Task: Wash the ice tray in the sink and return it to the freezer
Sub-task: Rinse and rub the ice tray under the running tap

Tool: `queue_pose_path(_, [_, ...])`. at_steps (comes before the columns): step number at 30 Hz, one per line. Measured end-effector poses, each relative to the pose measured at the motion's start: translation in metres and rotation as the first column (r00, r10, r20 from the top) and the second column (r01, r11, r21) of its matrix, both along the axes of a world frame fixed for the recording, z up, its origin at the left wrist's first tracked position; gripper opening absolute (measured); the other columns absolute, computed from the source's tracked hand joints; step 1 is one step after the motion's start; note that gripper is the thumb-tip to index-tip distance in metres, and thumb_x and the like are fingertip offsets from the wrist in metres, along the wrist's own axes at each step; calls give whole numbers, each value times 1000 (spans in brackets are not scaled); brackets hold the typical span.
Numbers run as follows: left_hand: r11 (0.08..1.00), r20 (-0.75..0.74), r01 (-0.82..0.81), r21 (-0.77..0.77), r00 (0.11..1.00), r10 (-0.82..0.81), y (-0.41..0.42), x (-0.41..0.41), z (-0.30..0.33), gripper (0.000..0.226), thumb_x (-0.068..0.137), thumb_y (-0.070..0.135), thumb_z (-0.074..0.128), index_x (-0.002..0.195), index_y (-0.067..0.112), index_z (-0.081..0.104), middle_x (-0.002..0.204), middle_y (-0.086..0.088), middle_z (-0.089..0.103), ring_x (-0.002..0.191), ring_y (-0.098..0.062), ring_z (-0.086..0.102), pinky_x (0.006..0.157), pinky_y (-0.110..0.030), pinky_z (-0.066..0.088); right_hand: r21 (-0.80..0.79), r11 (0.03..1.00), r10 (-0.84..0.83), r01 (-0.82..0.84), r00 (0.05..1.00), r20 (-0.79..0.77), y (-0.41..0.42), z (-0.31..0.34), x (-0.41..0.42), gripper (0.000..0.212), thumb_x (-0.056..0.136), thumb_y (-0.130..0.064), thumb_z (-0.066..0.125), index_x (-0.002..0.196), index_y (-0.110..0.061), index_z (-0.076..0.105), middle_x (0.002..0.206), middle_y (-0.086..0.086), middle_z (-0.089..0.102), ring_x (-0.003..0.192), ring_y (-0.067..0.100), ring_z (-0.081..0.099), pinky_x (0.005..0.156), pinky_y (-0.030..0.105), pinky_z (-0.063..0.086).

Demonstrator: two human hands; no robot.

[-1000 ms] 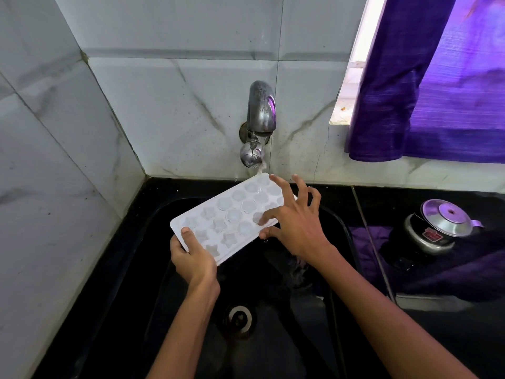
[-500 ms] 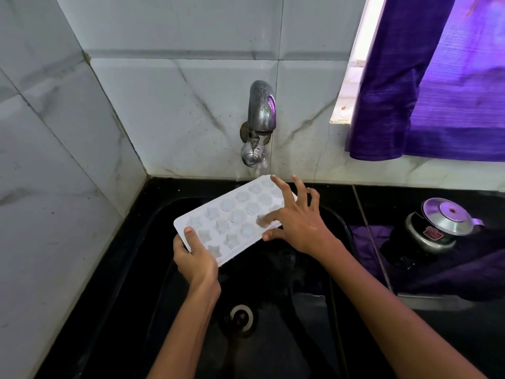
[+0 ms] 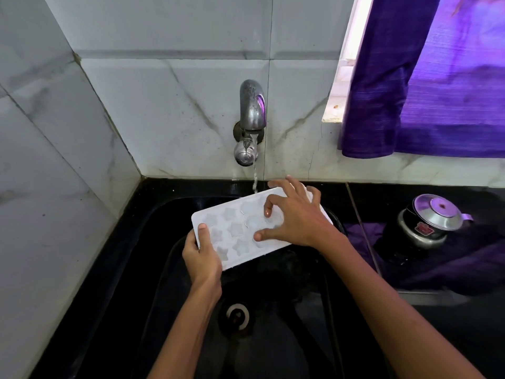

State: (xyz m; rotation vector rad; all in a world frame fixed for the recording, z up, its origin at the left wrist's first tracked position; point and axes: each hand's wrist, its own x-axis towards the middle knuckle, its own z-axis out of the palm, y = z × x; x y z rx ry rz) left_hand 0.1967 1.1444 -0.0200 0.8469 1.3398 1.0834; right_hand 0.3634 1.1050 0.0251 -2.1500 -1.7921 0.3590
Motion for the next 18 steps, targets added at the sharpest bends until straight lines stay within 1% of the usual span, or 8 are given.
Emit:
queue_pose_path(4, [999,-16,35,17,999,-34,1,2,-1,27,100,34,42,115,17,58,94,1,67,79,-12,67,52,-20,52,-20,999,28,-27,999,44,11,-8,-5,39,81,-63,54,106,-32,51,153,-8,17,145,16,-11,112,54,-7])
queue_pose_path(6, [999,-27,42,24,999,-41,3,1,-2,28,100,34,43,113,15,59,95,0,68,79,-12,66,52,-19,51,-14,999,33,-32,997,74,15,-12,-8,38,86,-58,50,117,-36,52,154,-7,14,145,19,-15,112,54,-7])
queue_pose_path(8, [999,-27,48,26,999,-47,5,0,-3,26,100,33,43,111,16,59,92,1,68,78,-11,66,52,-18,50,-27,999,29,-26,993,117,17,-14,-10,37,88,-58,46,121,-42,53,156,-7,9,144,22,-18,112,54,-8])
queue_pose_path(11, [998,-28,57,32,998,-56,6,-1,-3,22,100,32,43,107,17,59,90,3,67,76,-10,66,48,-15,49,-4,1000,6,-5,989,148,18,-14,-13,34,86,-58,50,115,-45,60,157,-9,7,144,26,-17,112,54,-8])
queue_pose_path(13, [997,-39,63,42,997,-61,7,-3,-4,22,100,32,44,105,18,60,90,3,68,76,-9,66,49,-15,50,68,998,-21,7,980,199,19,-14,-17,29,83,-57,56,104,-41,67,156,-11,11,144,25,-12,110,51,-6])
queue_pose_path(15, [996,-41,74,46,997,-72,6,-4,-5,22,100,32,44,106,18,60,91,3,68,78,-10,67,52,-17,51,118,993,-54,28,972,228,19,-14,-19,28,79,-58,60,94,-37,71,155,-11,15,144,26,-8,109,49,-5])
queue_pose_path(16, [996,-38,78,45,996,-76,6,-4,-5,22,100,32,43,106,18,60,92,3,68,79,-10,67,53,-18,51,125,991,-68,41,971,228,19,-13,-19,30,77,-59,61,93,-37,71,155,-11,15,144,26,-7,109,50,-5])
queue_pose_path(18, [996,-36,85,41,996,-84,6,-6,-5,22,100,32,43,106,19,60,92,3,68,79,-11,67,53,-18,50,103,994,-68,45,971,227,19,-14,-19,33,77,-61,59,99,-39,69,156,-10,13,143,28,-8,109,51,-5])
